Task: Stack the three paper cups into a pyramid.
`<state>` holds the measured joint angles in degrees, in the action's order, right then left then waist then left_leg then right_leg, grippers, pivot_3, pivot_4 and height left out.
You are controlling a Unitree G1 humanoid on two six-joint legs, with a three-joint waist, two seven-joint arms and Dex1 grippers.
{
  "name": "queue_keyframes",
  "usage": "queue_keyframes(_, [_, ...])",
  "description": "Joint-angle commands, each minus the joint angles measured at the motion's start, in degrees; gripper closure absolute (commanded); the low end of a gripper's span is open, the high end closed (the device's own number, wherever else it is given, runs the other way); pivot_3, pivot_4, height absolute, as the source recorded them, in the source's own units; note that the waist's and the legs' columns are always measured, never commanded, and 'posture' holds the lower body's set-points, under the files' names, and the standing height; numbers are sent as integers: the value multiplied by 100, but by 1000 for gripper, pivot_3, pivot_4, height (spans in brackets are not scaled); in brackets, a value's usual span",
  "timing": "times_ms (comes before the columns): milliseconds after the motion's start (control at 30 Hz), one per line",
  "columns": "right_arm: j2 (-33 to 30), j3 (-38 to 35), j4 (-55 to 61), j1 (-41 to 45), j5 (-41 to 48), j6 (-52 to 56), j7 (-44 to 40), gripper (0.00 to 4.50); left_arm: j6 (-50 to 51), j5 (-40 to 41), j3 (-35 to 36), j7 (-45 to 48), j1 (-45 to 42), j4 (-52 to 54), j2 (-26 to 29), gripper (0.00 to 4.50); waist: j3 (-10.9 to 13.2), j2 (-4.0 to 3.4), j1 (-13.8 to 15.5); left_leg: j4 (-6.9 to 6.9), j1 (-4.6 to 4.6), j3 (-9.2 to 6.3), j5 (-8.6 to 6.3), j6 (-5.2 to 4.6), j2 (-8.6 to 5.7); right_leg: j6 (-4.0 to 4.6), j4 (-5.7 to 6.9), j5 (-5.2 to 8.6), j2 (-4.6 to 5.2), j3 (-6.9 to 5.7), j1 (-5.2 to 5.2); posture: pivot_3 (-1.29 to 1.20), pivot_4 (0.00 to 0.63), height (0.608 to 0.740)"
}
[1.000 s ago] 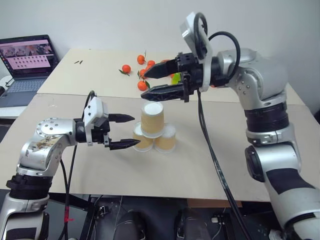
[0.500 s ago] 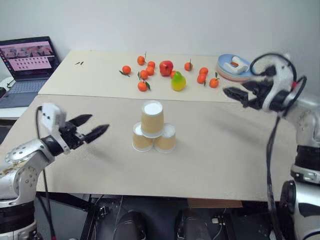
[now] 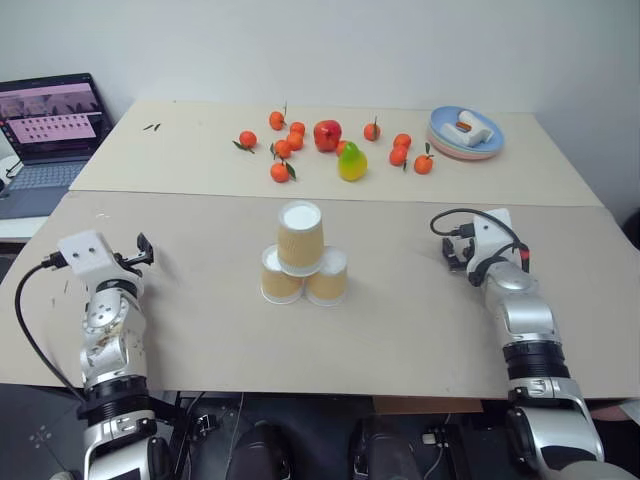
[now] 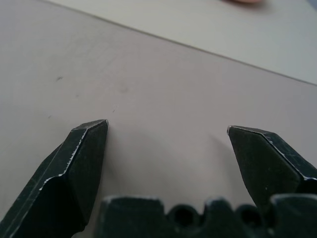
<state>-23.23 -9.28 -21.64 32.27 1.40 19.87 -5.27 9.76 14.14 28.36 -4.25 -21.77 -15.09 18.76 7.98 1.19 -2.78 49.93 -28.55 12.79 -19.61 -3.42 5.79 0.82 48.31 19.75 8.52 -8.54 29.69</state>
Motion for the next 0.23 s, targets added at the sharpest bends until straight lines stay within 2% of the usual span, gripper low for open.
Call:
queue_keyframes(33, [170,-335,219,-75,233,-252,191,65,-293,-164,-49,-207,-42,24,-14,0,0,0,18,0,-2,0,0,0,0,0,1,0,0,0,2,0,150,663])
queue_keyframes(233, [307,-299,572,-389,188,-215,202,65,-531,-219,-146,-154,27,-57,3,0,-3,3,34,5,-25,0,0,-1,-5,0,3,-1,2,-3,21,0,150,663])
